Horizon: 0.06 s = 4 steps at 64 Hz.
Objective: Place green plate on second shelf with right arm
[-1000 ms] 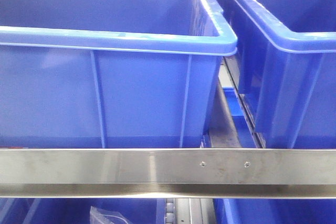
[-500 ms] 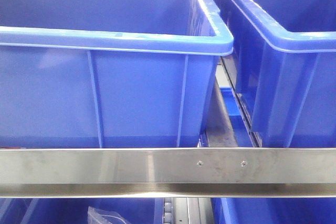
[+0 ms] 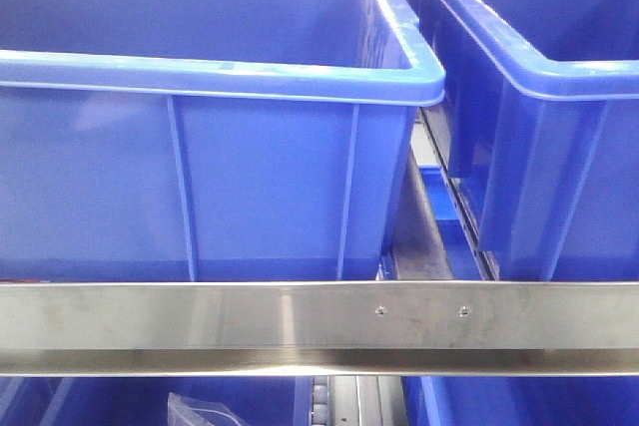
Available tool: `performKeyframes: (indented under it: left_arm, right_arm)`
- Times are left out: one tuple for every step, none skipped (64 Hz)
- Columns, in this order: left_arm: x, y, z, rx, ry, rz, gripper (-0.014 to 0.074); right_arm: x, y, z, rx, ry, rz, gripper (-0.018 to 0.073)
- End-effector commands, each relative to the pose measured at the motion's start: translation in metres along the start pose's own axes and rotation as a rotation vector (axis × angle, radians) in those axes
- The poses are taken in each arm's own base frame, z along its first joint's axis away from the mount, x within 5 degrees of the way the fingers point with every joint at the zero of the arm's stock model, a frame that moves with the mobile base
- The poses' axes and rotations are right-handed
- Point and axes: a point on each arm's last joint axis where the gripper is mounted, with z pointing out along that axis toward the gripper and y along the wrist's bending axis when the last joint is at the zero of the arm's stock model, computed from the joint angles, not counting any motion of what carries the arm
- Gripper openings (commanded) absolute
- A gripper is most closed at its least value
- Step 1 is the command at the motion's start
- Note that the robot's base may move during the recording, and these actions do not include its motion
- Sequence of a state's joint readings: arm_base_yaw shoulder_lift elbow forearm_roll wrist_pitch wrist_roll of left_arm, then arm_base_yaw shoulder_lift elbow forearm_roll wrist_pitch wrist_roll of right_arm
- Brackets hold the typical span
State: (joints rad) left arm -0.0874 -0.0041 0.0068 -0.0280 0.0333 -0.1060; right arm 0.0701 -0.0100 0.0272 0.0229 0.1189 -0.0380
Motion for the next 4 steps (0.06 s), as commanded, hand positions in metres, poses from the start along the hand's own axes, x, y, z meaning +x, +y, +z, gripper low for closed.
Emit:
performKeyframes:
  left_arm:
    - [0.0048,0.0007,-0.0003,0.009,-0.064,-0.012,0.0130]
    - [0.0048,0.0007,-0.0003,0.009,-0.064,-0.012,0.0130]
    - [0.0048,0.0007,-0.0003,0.009,-0.064,-0.012,0.0130]
    - [0.0048,0.0007,-0.0003,0.009,-0.064,-0.012,0.0130]
  right_arm:
    - [-0.0143,-0.0004,-0.0026,0.004,-0.116,-0.006,0.0056]
    - [-0.0143,-0.0004,-0.0026,0.004,-0.116,-0.006,0.0056]
    - [-0.0143,-0.0004,-0.0026,0.004,-0.116,-0.006,0.0056]
    - [-0.0143,-0.0004,-0.0026,0.004,-0.116,-0.006,0.0056]
